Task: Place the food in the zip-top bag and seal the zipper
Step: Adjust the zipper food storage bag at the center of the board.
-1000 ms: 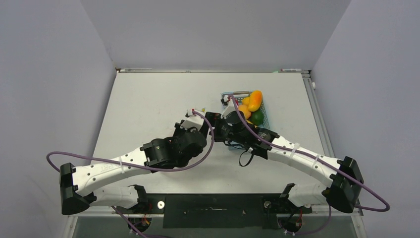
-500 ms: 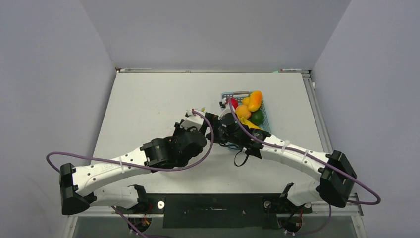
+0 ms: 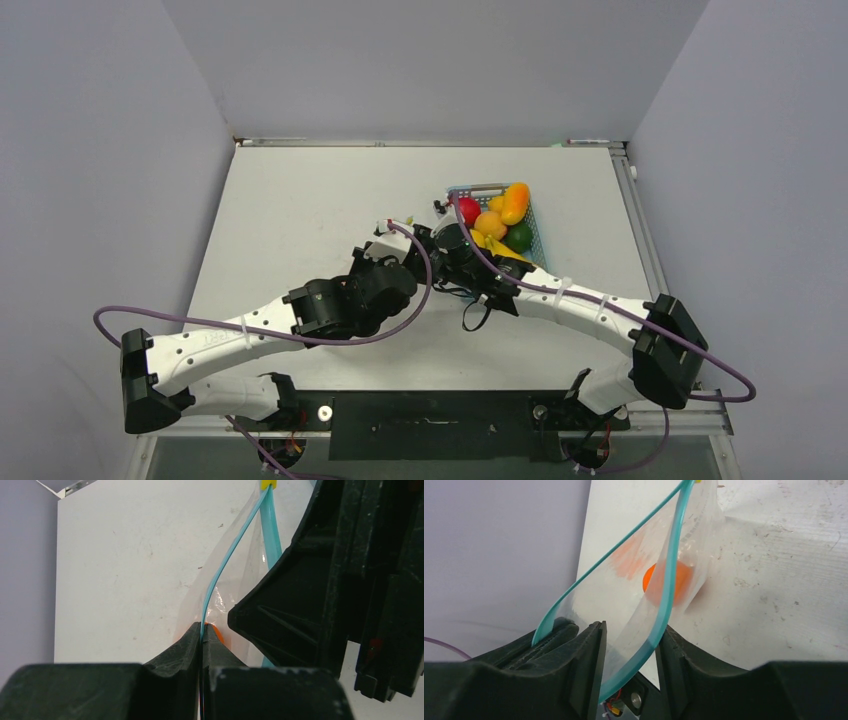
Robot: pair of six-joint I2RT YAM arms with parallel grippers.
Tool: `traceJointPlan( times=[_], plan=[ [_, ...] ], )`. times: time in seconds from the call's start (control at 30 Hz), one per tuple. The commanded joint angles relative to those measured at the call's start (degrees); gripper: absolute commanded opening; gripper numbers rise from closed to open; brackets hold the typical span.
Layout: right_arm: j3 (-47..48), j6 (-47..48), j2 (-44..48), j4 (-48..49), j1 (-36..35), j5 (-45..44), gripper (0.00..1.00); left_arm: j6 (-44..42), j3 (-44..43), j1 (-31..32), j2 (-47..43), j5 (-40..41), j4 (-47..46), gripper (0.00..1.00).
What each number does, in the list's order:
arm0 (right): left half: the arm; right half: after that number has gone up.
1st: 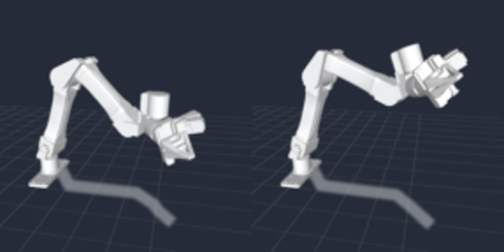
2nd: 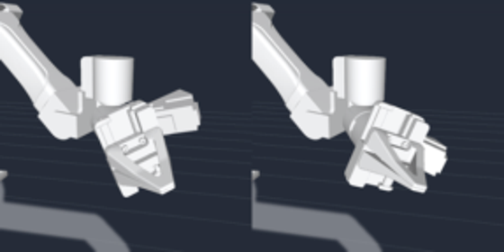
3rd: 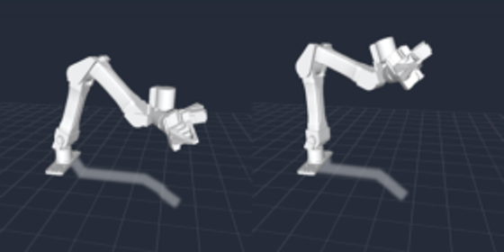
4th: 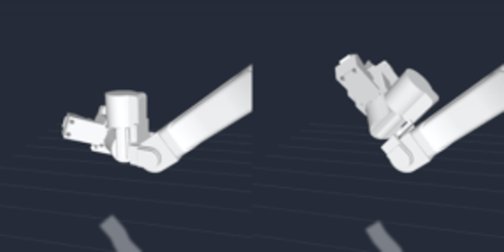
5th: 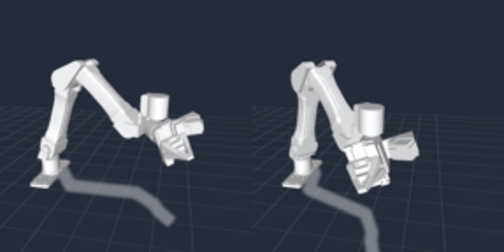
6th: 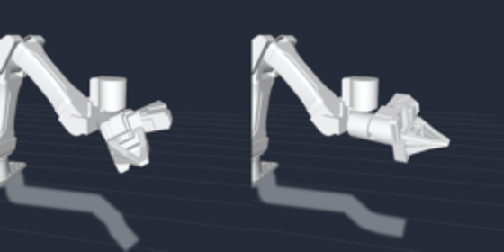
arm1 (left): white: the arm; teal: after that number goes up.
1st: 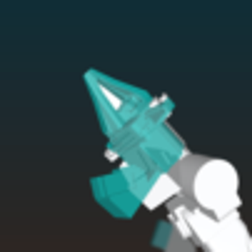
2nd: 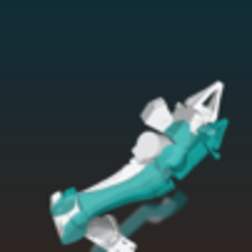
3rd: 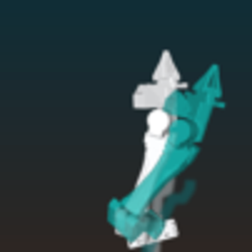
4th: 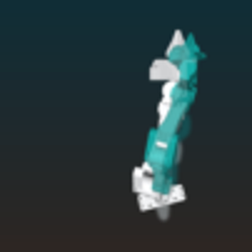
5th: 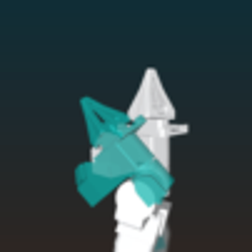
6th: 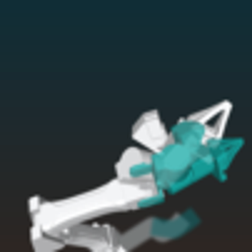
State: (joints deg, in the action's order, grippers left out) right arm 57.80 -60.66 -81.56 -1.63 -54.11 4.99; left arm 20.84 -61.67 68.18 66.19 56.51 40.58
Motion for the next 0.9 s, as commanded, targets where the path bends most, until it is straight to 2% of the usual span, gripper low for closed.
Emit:
traceJointPlan(
  times=[0.0,0.17,0.3,0.47,0.7,0.87],
  plan=[
    [2.36,-0.78,-0.72,4.09,-0.55,0.43,0.38,1.04,-1.66,-0.24,-0.84,-0.06,-0.11,0.0],
    [2.18,-0.63,-1.22,4.5,-0.93,0.61,0.26,1.04,-1.67,-0.24,-0.68,-0.57,-0.3,0.0],
    [2.26,-0.37,-1.58,4.85,-1.14,1.28,0.07,0.95,-2.0,-0.24,-0.53,-0.68,0.06,0.0],
    [2.79,1.3,-1.13,3.79,-1.55,0.84,0.05,0.93,-3.15,-0.56,-0.32,-1.06,1.8,0.01],
    [3.57,4.42,-1.03,0.17,-2.61,-0.52,0.05,2.37,-6.28,-2.03,0.85,-5.1,7.31,0.21],
    [3.4,5.94,-0.95,-1.45,-3.51,-1.97,0.05,2.89,-10.05,-2.97,2.77,-5.94,12.35,0.24]
  ],
)
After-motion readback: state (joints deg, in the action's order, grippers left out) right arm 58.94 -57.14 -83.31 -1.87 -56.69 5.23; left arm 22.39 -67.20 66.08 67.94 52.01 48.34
